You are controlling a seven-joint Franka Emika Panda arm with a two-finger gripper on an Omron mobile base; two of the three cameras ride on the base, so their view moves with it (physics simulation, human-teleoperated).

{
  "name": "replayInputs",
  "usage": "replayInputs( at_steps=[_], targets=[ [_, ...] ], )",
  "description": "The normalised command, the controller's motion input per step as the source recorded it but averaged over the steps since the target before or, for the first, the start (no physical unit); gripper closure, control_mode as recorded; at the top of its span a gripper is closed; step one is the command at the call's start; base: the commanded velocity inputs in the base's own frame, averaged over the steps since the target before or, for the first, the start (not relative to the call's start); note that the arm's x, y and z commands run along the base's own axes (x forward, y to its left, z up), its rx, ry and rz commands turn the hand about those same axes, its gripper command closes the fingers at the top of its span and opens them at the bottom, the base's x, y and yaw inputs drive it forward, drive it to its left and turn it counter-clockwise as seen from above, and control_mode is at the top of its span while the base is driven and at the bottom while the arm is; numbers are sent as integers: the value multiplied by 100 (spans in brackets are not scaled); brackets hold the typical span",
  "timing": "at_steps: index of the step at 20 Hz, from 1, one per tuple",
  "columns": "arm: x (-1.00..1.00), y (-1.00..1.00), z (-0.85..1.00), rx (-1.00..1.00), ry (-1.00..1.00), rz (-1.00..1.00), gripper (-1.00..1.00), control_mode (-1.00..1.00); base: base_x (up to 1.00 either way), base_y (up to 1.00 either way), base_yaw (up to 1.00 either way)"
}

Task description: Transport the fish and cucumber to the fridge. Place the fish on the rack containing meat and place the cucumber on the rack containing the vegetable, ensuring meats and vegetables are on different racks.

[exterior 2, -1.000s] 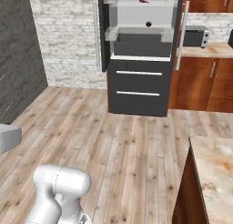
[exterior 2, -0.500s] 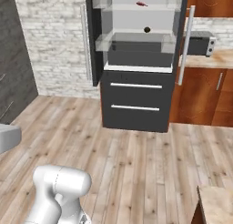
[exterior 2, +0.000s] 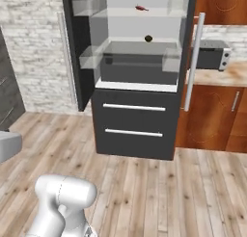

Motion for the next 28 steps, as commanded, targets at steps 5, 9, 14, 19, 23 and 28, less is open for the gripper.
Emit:
replayInputs(
  at_steps=[5,9,14,19,23,28],
  targets=[
    [0,0,0,0,0,0,100,100,100,-51,3],
    [0,0,0,0,0,0,100,100,100,4,4],
    [0,0,0,0,0,0,100,100,100,9,19],
    [0,0,0,0,0,0,100,100,100,2,16],
    [0,0,0,0,0,0,100,100,98,-30,0],
    [0,0,0,0,0,0,100,100,90,-28,-12]
  ],
)
